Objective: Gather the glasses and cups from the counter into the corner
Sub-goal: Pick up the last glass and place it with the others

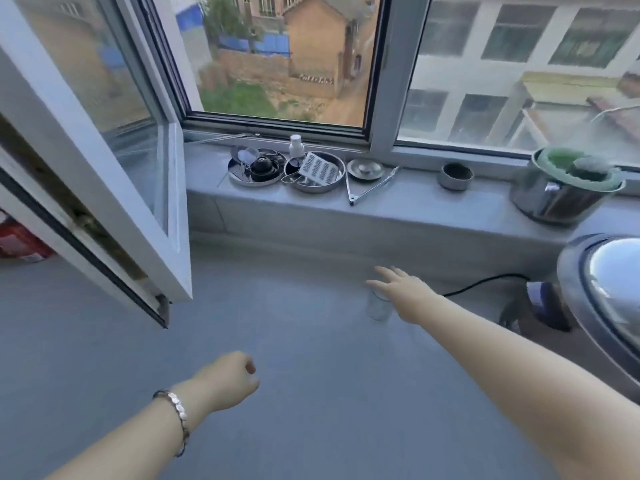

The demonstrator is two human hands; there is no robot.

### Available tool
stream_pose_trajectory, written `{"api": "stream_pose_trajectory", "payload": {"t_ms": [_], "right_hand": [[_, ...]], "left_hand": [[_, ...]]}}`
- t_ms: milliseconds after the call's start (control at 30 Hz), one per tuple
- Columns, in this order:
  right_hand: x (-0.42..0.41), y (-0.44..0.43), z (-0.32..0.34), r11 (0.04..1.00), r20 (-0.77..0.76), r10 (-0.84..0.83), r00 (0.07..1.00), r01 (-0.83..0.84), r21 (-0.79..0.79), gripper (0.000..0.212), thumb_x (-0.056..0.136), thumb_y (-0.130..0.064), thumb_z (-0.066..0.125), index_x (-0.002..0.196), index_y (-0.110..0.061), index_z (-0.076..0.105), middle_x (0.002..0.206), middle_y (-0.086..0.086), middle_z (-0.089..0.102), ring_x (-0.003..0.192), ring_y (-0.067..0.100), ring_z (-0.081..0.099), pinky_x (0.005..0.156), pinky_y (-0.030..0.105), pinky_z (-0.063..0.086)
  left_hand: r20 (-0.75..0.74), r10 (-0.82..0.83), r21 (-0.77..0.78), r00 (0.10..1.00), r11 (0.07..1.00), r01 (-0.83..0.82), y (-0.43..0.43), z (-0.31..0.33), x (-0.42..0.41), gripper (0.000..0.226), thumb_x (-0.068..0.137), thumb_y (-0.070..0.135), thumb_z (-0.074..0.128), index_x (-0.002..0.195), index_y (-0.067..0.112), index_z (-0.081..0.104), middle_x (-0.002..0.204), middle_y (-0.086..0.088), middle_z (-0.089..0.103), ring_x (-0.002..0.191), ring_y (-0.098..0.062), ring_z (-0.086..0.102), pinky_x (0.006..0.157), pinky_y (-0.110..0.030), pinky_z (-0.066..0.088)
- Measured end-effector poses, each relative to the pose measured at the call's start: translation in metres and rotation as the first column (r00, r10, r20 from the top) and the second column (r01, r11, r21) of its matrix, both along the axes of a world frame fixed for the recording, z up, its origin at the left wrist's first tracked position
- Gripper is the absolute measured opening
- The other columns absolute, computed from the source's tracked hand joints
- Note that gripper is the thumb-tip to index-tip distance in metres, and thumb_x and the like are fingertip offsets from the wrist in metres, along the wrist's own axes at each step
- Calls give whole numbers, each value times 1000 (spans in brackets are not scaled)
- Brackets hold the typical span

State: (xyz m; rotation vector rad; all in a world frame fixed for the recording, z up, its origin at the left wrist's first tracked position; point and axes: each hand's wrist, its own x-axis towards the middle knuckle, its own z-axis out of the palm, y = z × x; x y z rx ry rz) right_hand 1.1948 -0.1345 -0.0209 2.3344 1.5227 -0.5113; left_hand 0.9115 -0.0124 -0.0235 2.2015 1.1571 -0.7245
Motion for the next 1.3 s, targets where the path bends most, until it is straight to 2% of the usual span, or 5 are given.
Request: {"api": "stream_pose_trajectory", "payload": {"t_ms": [167,400,533,1000,1300], "right_hand": [[3,3,-5,1000,-15,15,1000,-14,26,65,83,1,49,137,-32,35,136,6,33,116,29,40,70,33,42],[-74,2,22,990,-13,127,992,-126,70,63,78,-46,62,135,-34,36,102,2,36,90,22,46,70,28,34],[-168,4,36,956,-107,290,951,-281,89,66,76,-51,62,135,-35,36,118,4,47,77,22,45,68,27,38],[-596,-28,59,629,-144,778,612,-758,174,69,66,-50,66,129,-39,41,119,0,49,100,24,61,75,30,48],[-818,-53,62,432,-133,901,412,-879,201,73,71,-58,66,135,-38,36,125,0,48,105,22,60,80,27,46]], "left_hand": [[13,120,6,993,993,-120,-4,-6,-21,37,91,34,47,124,18,51,128,-2,56,114,-21,57,90,-24,43],[22,257,10,966,966,-257,-29,-5,-87,36,88,33,50,121,19,55,124,-1,61,112,-19,58,94,-25,45],[31,371,18,928,928,-372,-54,3,-163,37,88,33,50,121,19,55,125,0,59,114,-18,57,95,-25,44],[125,779,88,614,608,-789,-222,33,-560,21,91,26,50,104,13,60,109,-6,61,113,-22,57,80,-21,39],[106,929,116,355,343,-932,-329,36,-781,36,79,13,45,49,23,28,53,3,27,51,-16,25,48,-27,15]]}}
